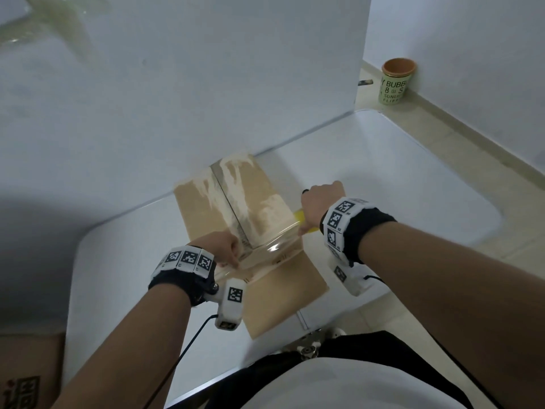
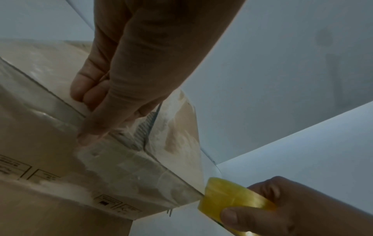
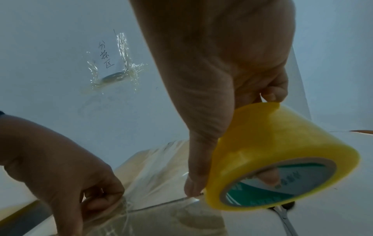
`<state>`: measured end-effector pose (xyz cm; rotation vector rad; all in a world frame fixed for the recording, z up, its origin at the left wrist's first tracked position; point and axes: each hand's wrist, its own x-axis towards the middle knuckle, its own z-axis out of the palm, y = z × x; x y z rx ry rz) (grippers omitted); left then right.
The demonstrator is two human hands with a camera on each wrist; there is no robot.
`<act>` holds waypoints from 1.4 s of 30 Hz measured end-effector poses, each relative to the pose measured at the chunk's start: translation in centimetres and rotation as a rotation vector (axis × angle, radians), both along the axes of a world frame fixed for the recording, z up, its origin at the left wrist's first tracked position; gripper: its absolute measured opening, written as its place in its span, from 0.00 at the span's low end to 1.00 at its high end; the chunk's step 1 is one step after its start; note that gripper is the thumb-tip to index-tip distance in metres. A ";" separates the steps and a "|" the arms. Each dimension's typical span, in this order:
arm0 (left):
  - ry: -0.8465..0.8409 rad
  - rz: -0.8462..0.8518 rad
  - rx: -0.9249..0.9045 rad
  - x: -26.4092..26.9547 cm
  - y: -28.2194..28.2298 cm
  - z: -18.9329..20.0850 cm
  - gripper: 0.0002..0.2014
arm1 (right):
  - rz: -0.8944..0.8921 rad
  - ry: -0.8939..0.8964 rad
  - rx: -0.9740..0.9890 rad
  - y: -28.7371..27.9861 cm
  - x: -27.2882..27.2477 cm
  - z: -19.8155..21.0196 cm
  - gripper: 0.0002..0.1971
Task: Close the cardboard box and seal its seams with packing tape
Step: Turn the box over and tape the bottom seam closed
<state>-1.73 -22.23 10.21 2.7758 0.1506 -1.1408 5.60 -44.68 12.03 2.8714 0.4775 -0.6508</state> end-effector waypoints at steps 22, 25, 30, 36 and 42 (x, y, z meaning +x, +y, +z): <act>-0.002 0.028 0.033 -0.3 -0.5 0.3 0.15 | 0.063 0.112 0.010 -2.5 3.4 -1.1 0.24; -0.014 0.035 0.021 -0.4 -0.4 0.2 0.15 | 0.082 0.047 0.054 -3.4 2.5 -0.4 0.18; -0.054 0.017 0.024 -0.8 -0.2 -0.2 0.15 | 0.083 -0.013 0.066 -3.3 2.0 -1.6 0.14; -0.089 0.008 0.018 -1.1 -0.2 -0.7 0.15 | 0.084 -0.062 0.023 -2.4 2.4 -2.8 0.11; -0.187 0.016 -0.033 -2.1 -0.2 -1.3 0.18 | 0.078 -0.048 0.048 -1.0 2.9 -3.3 0.12</act>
